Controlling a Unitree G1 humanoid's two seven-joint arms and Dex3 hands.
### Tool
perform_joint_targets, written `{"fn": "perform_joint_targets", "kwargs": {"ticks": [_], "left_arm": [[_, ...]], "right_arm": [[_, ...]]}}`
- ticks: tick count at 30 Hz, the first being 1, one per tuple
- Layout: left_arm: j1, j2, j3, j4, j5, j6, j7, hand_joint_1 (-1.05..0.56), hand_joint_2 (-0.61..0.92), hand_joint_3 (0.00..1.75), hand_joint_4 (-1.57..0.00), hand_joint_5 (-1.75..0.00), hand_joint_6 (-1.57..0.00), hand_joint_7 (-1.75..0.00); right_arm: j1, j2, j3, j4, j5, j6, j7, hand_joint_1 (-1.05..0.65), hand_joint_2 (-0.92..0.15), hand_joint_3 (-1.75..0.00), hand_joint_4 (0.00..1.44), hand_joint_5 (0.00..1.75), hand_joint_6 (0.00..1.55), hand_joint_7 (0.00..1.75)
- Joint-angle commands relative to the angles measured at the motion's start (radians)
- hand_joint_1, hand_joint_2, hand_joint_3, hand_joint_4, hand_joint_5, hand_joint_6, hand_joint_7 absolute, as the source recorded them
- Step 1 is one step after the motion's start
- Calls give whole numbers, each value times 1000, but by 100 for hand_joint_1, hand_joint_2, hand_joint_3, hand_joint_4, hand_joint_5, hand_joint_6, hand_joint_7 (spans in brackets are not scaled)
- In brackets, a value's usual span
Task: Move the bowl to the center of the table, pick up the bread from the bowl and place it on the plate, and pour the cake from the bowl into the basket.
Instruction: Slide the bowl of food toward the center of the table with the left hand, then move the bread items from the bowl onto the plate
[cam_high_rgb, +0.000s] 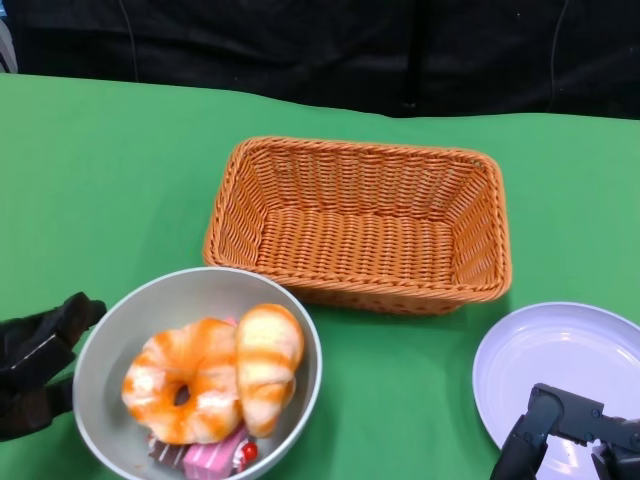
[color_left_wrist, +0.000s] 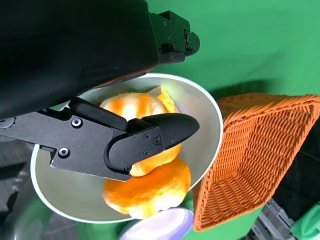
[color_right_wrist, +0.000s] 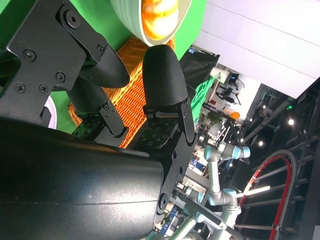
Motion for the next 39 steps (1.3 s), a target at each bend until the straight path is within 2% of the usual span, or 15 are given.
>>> {"fn": "perform_joint_targets", "kwargs": {"ticks": [1,10,16,19,20,21,22,23,24,26,27,28,30,33,39], "left_arm": [[-19,-23,-7,-31,-10,41,35,-62,92,77,0,0,0,0],[-39,-95,15,-45,-27,86,87,-59,92,77,0,0,0,0],[-82,-174,19,-57,-32,147,142,-60,92,75,0,0,0,0],[-98,-191,7,-60,-21,157,154,-60,92,74,0,0,0,0],[-104,-195,1,-58,-18,161,156,-60,92,73,0,0,0,0],[-109,-199,-2,-56,-16,165,158,-61,92,72,0,0,0,0],[-115,-206,-7,-51,-15,166,158,-61,92,72,0,0,0,0],[-119,-213,-12,-47,-14,166,160,-61,92,71,0,0,0,0],[-122,-217,-15,-44,-13,165,161,-61,92,71,0,0,0,0],[-127,-224,-22,-40,-10,162,164,-61,92,71,0,0,0,0],[-129,-227,-26,-38,-7,160,166,-61,92,69,0,0,0,0],[-130,-229,-28,-37,-5,158,167,-61,92,68,0,0,0,0],[-134,-226,-51,-32,0,145,157,-61,92,68,0,0,0,0],[-137,-222,-72,-28,2,144,153,-62,92,68,0,0,0,0],[-134,-214,-110,-25,-6,148,132,-64,92,67,0,0,0,0]], "right_arm": [[7,1,3,-21,1,-3,2,2,-13,-175,95,173,91,143],[8,4,13,-27,5,-2,6,3,-11,-175,95,174,91,143],[11,3,21,-50,-4,4,11,3,-11,-175,93,172,90,140],[4,0,27,-68,-35,10,13,-3,-24,-149,81,149,78,108],[2,-6,30,-84,-49,25,23,-4,-27,-143,79,146,76,102],[1,-11,32,-97,-59,38,30,-9,-34,-132,70,138,67,90],[0,-26,36,-134,-72,76,59,-11,-36,-127,66,135,64,85],[-3,-40,40,-171,-85,115,88,-15,-40,-116,56,127,54,79],[-4,-49,44,-199,-94,145,108,-22,-48,-98,46,118,45,74],[-16,-65,50,-247,-122,198,144,-25,-53,-85,41,114,40,72],[-25,-73,53,-270,-140,222,159,-34,-66,-59,32,108,35,69],[-31,-80,56,-287,-152,242,170,-37,-75,-40,28,106,33,69],[-67,-98,60,-331,-197,310,216,-46,-87,-17,21,102,25,65],[-113,-110,73,-379,-258,392,266,-53,-90,-6,12,97,18,61],[-246,-124,127,-343,-368,466,324,-58,-87,-1,2,95,16,57]]}}
